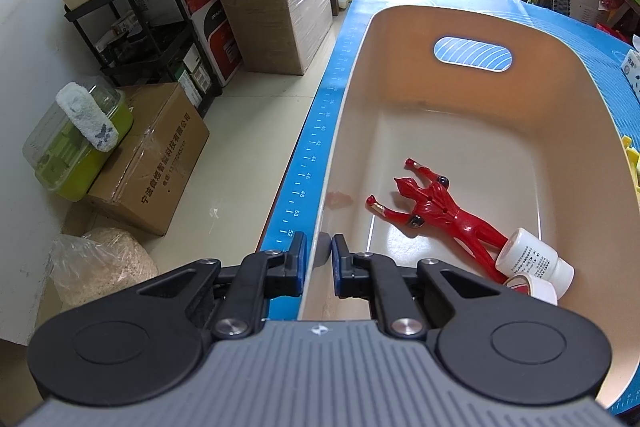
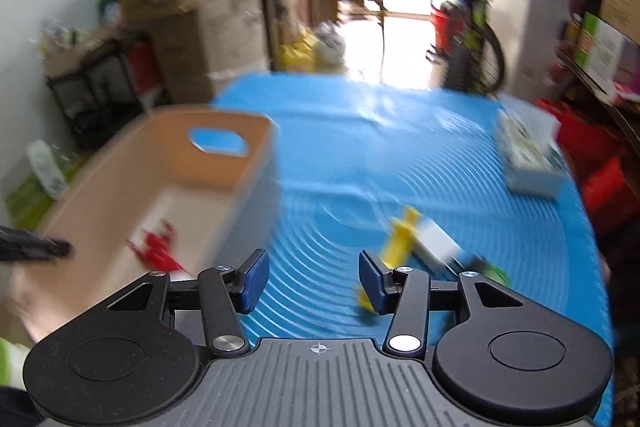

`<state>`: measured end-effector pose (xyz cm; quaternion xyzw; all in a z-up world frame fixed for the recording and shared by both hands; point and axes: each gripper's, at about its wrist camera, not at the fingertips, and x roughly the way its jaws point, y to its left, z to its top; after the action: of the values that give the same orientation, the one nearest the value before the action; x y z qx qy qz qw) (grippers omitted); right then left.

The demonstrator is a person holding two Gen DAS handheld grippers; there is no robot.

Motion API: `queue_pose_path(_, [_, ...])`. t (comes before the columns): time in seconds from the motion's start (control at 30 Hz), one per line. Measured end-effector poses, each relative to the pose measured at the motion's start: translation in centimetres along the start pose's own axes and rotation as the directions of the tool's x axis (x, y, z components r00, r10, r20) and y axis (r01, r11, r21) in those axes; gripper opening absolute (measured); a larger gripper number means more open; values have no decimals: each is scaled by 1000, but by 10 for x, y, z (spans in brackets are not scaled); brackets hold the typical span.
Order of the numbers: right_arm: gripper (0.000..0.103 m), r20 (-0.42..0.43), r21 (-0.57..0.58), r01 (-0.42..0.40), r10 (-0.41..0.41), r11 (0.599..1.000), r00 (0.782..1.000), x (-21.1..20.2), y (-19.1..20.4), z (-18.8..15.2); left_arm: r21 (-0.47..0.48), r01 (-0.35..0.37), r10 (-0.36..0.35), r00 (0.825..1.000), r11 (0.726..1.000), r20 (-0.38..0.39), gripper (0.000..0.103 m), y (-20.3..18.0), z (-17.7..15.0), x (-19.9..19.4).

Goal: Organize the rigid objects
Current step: 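Grasp the white charger with the right gripper and lift it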

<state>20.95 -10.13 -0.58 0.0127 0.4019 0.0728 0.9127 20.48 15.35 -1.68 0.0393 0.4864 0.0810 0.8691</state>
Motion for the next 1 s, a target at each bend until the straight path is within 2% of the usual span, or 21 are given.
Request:
queue_pose_path(0.1, [60, -63, -8, 45, -46, 999, 997, 14, -11, -12, -7, 23, -23, 1000, 1000, 6, 13, 4, -1, 0])
queue_pose_path(0.4, [60, -230, -88, 80, -98, 993, 968, 59, -13, -46, -2, 49, -49, 999, 999, 15, 13, 7, -2, 1])
queue_pose_path(0.73, [61, -319, -111, 123, -152, 986, 936, 83, -14, -57, 12, 61, -61, 997, 998, 41, 12, 7, -3, 0])
queue_pose_path(0.8, [60, -315, -98, 123, -148, 988, 937, 82, -16, -57, 12, 62, -62, 997, 998, 41, 12, 8, -3, 0])
queue_pose_path(0.87, [52, -316, -73, 114, -132, 991, 940, 82, -19, -57, 6, 62, -62, 997, 998, 38, 12, 9, -2, 1])
queue_pose_path(1.0, [52, -308, -83, 110, -131, 990, 942, 81, -18, -57, -14, 72, -71, 997, 997, 33, 12, 11, -2, 2])
